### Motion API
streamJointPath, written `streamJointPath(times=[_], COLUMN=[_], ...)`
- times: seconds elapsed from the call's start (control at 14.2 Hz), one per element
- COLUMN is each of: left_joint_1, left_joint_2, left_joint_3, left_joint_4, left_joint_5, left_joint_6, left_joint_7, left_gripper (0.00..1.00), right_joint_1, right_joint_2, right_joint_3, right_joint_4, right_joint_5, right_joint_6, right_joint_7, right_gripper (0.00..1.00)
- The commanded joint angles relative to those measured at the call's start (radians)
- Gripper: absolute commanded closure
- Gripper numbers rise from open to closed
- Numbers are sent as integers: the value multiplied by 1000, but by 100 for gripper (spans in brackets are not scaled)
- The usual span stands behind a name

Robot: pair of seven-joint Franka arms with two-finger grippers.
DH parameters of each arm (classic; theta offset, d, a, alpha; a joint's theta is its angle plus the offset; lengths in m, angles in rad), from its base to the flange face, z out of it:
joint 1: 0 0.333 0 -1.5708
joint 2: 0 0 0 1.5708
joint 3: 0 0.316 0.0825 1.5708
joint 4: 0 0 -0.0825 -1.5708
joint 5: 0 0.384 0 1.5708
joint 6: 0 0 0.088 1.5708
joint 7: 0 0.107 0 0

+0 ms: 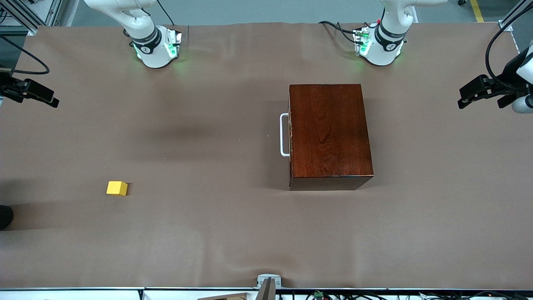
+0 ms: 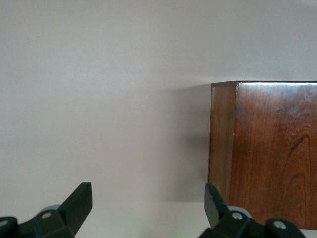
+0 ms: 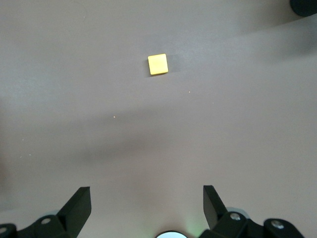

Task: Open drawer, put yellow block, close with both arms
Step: 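Move the left gripper toward the drawer handle of the wooden box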

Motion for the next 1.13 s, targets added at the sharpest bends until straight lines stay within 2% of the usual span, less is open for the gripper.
streamJointPath(times=[0.0, 1.06], left_joint_1=[-2, -21], left_joint_2=[-15, 30], left_joint_3=[6, -16], left_joint_4=[-20, 3], left_joint_5=[0, -9], left_joint_6=[19, 30], left_joint_7=[11, -7], left_gripper=[0, 0], right_joint_1=[-12, -12], right_joint_2=[-4, -1], right_joint_3=[8, 8], right_joint_4=[0, 2], right_joint_5=[-5, -7], right_joint_6=[1, 2], right_joint_7=[-9, -9], right_gripper=[0, 0])
